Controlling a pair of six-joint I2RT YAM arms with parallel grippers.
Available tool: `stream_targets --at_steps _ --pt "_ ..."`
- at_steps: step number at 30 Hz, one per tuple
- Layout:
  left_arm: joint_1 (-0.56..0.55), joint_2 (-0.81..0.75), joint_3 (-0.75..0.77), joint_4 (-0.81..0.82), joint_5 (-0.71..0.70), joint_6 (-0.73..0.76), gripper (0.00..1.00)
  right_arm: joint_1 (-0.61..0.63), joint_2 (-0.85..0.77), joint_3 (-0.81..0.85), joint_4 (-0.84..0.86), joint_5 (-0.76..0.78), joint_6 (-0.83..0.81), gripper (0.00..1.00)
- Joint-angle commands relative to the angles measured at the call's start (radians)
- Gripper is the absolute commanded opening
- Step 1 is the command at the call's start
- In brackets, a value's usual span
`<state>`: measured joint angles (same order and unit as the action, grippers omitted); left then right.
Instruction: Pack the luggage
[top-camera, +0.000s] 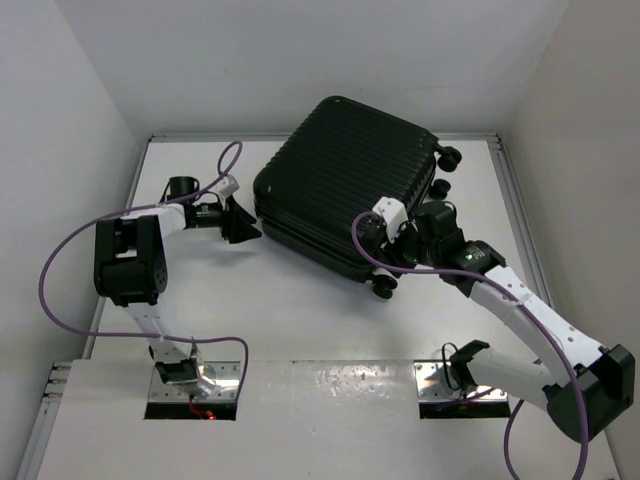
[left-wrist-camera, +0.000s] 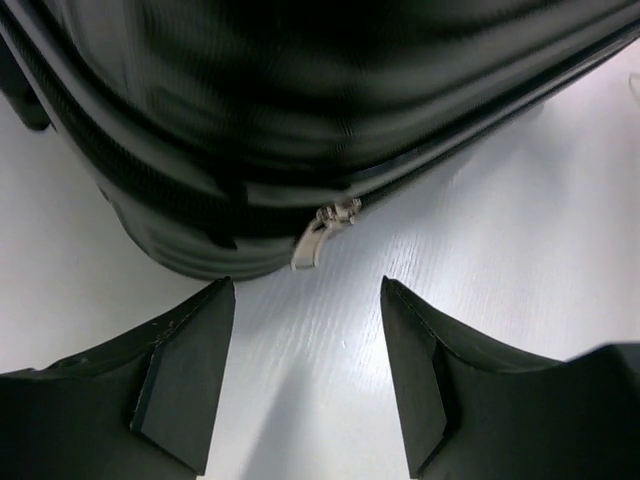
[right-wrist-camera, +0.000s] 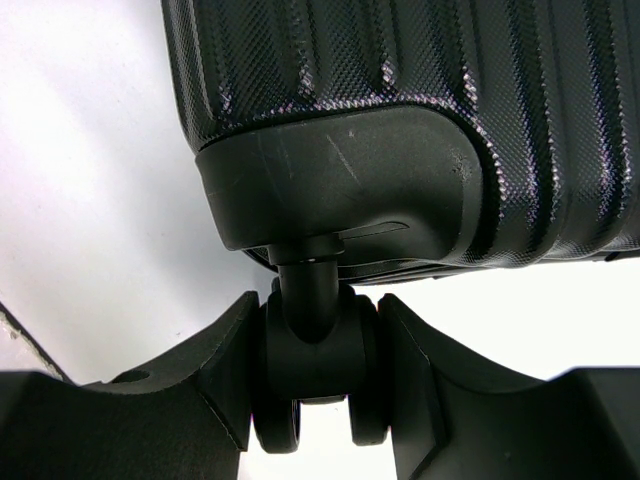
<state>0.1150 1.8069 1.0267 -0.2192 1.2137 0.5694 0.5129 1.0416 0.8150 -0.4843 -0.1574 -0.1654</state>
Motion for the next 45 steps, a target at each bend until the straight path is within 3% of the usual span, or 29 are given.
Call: stream_targets --at_steps 1,8,18,25,30,35,45 --pt "-0.018 0.038 0.064 0.015 0.069 0.037 0.65 -0.004 0.018 -0.005 -0.155 0.018 0.017 0.00" --pt "-0.038 0.077 0.127 0.024 0.055 0.015 0.65 -0.007 0.035 0.006 -0.155 0.009 0.020 0.00" --pt "-0.089 0.055 0.118 0.024 0.149 -0.003 0.61 -0.004 0.031 0.003 -0.149 0.010 0.014 0.00" --pt "-0.110 0.035 0.098 0.015 0.196 -0.023 0.40 -0.002 0.026 -0.002 -0.149 0.012 0.012 0.00" --pt "-0.130 0.025 0.098 -0.006 0.205 -0.023 0.36 -0.002 0.026 -0.007 -0.145 0.013 0.010 0.00" --pt "-0.139 0.003 0.098 -0.031 0.205 0.004 0.21 -0.004 0.023 -0.005 -0.152 0.016 0.006 0.00" --pt "-0.149 -0.070 0.078 -0.088 0.187 0.092 0.13 -0.005 0.024 -0.011 -0.149 0.018 0.003 0.00"
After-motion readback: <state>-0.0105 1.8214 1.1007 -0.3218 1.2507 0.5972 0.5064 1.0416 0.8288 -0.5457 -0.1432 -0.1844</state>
